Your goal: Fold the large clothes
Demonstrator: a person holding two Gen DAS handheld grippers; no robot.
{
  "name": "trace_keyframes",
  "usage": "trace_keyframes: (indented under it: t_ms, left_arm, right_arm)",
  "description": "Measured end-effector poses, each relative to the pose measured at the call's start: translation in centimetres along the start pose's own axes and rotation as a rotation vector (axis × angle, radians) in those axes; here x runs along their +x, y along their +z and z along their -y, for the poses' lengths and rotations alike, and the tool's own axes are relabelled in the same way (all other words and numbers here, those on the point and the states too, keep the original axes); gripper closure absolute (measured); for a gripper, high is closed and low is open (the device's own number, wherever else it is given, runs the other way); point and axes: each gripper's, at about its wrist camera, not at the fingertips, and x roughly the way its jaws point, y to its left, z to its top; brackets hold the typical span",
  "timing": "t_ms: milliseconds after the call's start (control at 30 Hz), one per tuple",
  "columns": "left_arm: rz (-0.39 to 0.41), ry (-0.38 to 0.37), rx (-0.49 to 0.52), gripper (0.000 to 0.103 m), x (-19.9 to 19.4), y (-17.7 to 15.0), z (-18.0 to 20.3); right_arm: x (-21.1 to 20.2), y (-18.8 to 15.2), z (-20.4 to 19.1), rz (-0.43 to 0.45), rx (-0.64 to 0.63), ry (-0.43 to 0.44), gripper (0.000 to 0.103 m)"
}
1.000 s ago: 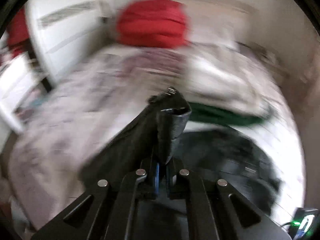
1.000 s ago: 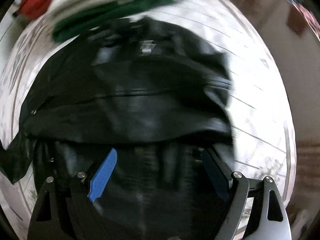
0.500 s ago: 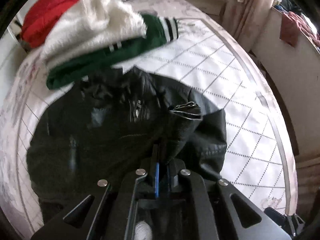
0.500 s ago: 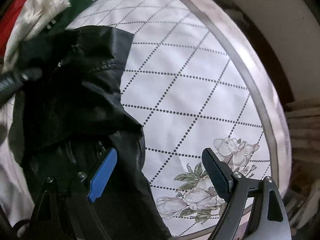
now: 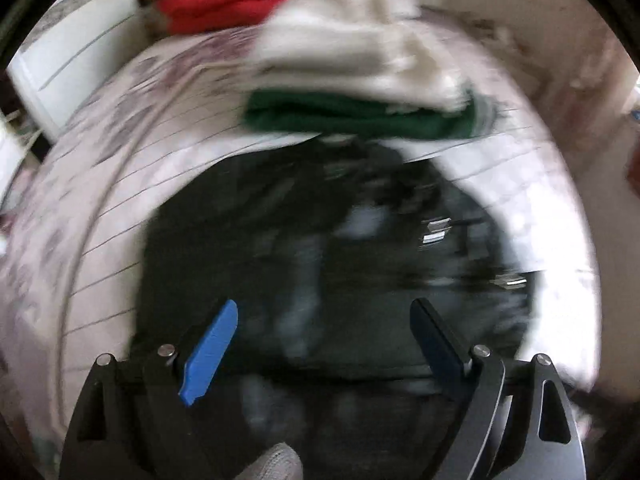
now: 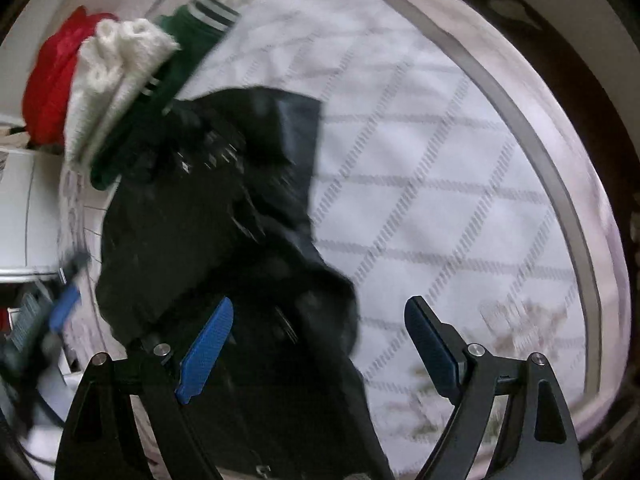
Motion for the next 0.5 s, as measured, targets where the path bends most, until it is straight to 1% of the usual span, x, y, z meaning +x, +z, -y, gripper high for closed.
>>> trace_keyframes:
  t_ms: [33,133,167,233,267,300,333,367,400,467,500]
  left_arm:
    - [-0.041,0.032,-0.022,0.015,1.2,-0.7,-1.4]
    - [-0.115,0.093,-0.087,0.015,3.4,-2.6,-4.6]
    - [-0.141,0.116,-0.106,0.015,4.1,-3.4,-5.8]
    - [-0.162,0.138,-0.129,0.015,4.7,-4.3,-7.4]
    - [-0.175,0.150,-0.139,0.015,4.9,-4.8,-8.2]
    - [-0.182,0.161,-0.146,0.015,5.0,-5.1,-8.8]
    - [-0.185,0.169,-0.152,0.015,5.0,-5.5,-9.5]
    - [-0.186,0.176,-0.152,0.015,5.0,-5.7,-9.9]
    - [-0.188,0.181,-0.149,0.015,5.0,-5.8,-10.3]
    - [-0.188,0.189,-0.132,0.015,4.6,-5.9,-11.2]
    - [-0.188,0.192,-0.122,0.015,4.4,-6.0,-11.6]
  right_arm:
    - [0.8,0.7,-0.5,0.000,-0.007,-0.002,0.012]
    - [4.8,4.3,-1.2,-0.035,-0.004,0.041,0.011]
    - [6.6,5.4,-1.3,-0.067,-0.006,0.067,0.011]
    - [9.9,6.6,-1.4,-0.149,0.003,0.115,0.011]
    - [10.9,6.7,-1.7,-0.173,0.002,0.110,0.008]
    - [11.0,6.6,-2.3,-0.161,-0.011,0.081,0.009]
    - [10.9,6.4,-2.7,-0.147,-0.021,0.069,0.011]
    - [10.8,5.9,-3.2,-0.136,-0.028,0.068,0.030]
    - [10.7,5.3,-3.5,-0.136,-0.027,0.056,0.052]
    - [10.2,3.8,-3.3,-0.129,0.052,0.097,0.066]
    - [10.0,3.3,-3.2,-0.133,0.094,0.114,0.071]
